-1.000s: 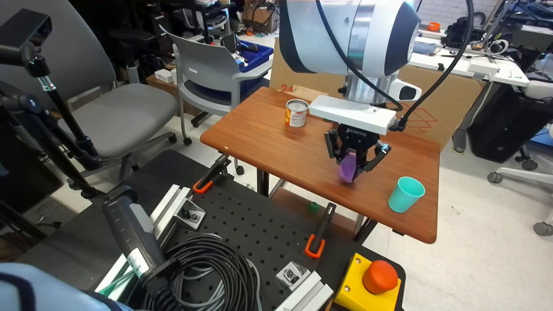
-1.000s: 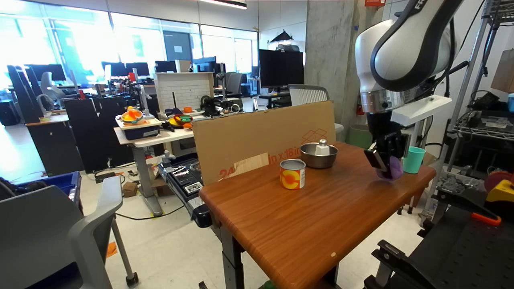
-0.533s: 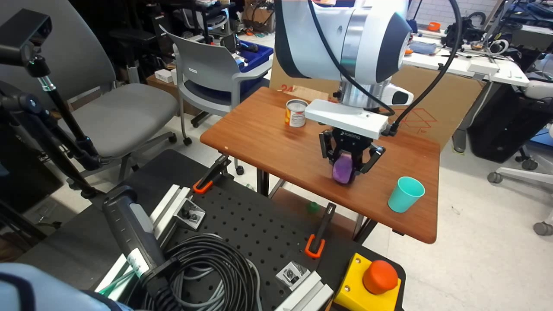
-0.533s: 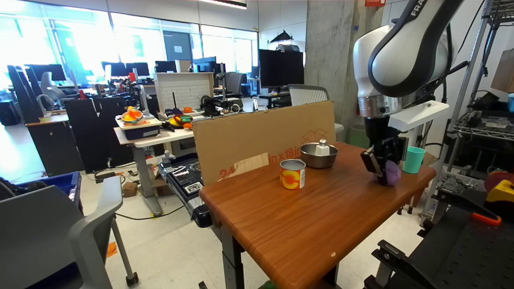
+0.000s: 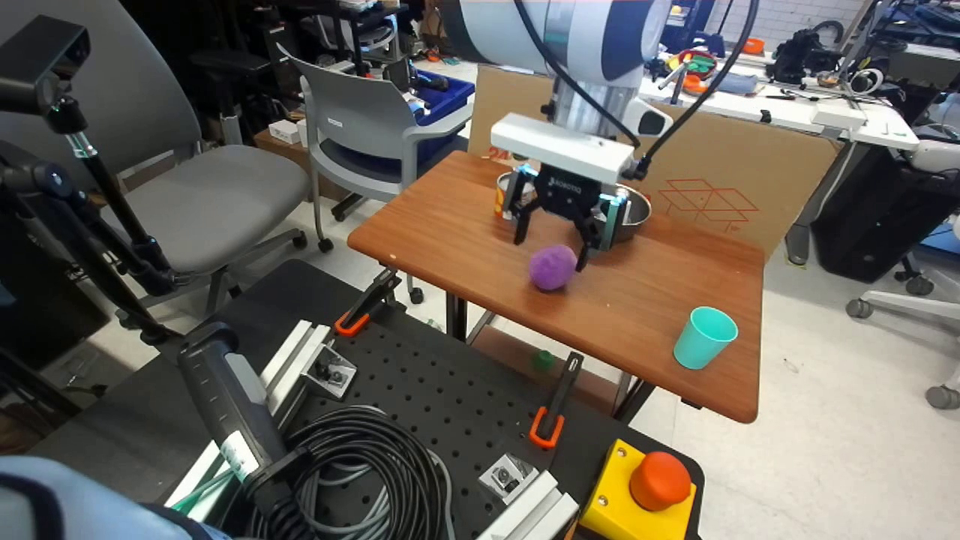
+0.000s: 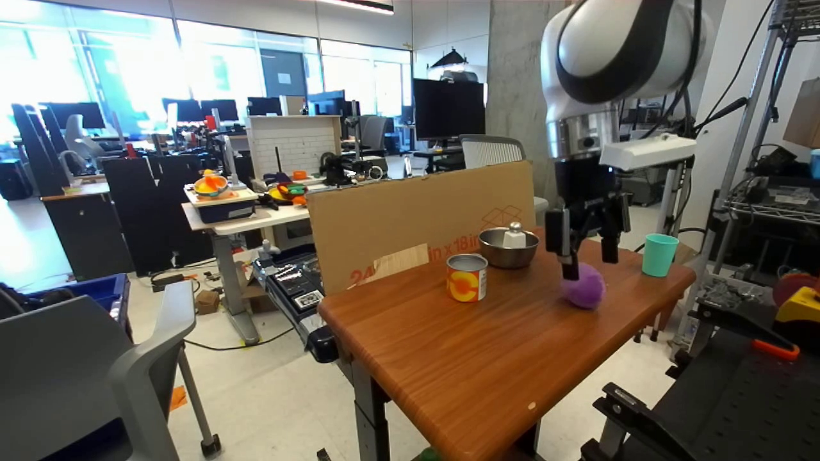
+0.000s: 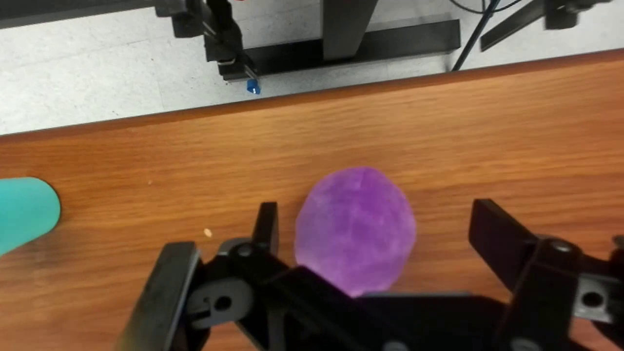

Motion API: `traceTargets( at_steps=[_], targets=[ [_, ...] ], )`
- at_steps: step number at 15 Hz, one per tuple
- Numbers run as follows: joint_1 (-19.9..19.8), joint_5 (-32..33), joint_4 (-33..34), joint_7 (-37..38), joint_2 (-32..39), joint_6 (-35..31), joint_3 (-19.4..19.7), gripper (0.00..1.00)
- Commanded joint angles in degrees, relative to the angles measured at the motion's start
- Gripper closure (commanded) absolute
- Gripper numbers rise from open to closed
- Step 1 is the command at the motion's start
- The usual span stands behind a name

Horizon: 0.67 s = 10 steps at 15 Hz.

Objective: Put the purple plush ball to the right

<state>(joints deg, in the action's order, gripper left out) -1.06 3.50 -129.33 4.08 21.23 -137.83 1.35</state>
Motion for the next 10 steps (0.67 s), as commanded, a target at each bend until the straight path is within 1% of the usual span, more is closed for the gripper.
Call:
traceTargets(
  at_steps=[1, 3, 4, 6, 10],
  targets=[
    [-0.43, -6.86, -0.21, -5.72, -10.2, 9.99, -3.81, 0.0],
    [0.19, -9.85, 1.39, -6.45, -13.36, 14.59, -4.54, 0.0],
    [0.72, -6.95, 1.04, -4.21, -9.82, 10.61, -3.38, 0.0],
    [0.96, -8.26, 1.44, -4.68, -13.22, 13.6, -3.93, 0.0],
    [0.93, -8.34, 1.37, -4.9, -13.38, 14.08, -3.96, 0.0]
  ],
)
